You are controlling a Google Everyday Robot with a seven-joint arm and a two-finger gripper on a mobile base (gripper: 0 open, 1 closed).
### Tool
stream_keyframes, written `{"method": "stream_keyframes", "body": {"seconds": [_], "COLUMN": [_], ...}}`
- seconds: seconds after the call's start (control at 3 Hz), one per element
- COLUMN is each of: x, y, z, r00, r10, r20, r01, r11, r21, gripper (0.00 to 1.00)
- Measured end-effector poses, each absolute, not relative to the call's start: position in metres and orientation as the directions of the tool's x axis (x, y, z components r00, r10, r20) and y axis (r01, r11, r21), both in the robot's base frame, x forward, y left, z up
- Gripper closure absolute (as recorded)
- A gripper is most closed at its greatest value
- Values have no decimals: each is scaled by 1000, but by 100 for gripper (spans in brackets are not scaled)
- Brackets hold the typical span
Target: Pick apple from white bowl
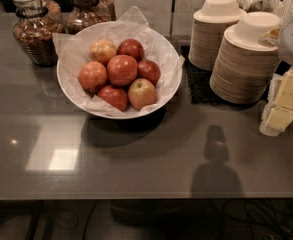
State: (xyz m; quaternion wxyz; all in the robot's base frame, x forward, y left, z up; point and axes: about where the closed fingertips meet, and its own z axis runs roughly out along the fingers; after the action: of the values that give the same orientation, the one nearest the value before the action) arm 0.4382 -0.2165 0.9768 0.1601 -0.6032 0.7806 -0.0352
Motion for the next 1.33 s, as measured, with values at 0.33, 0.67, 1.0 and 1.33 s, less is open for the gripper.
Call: {"method": "stream_keyframes", "body": {"seconds": [0.33,0.67,1.0,1.33], "x": [439,442,443,442], "y": [-215,-201,-174,-154], "z": [977,967,959,953], "r00": [-221,-218,-181,-141], "r10": [-952,-935,-915,-896], "r20": [-212,-280,-360,-422], "r01": [-929,-929,-937,-943], "r11": [272,287,272,252], "r21": [-251,-234,-218,-219], "gripper": [0,0,0,10]}}
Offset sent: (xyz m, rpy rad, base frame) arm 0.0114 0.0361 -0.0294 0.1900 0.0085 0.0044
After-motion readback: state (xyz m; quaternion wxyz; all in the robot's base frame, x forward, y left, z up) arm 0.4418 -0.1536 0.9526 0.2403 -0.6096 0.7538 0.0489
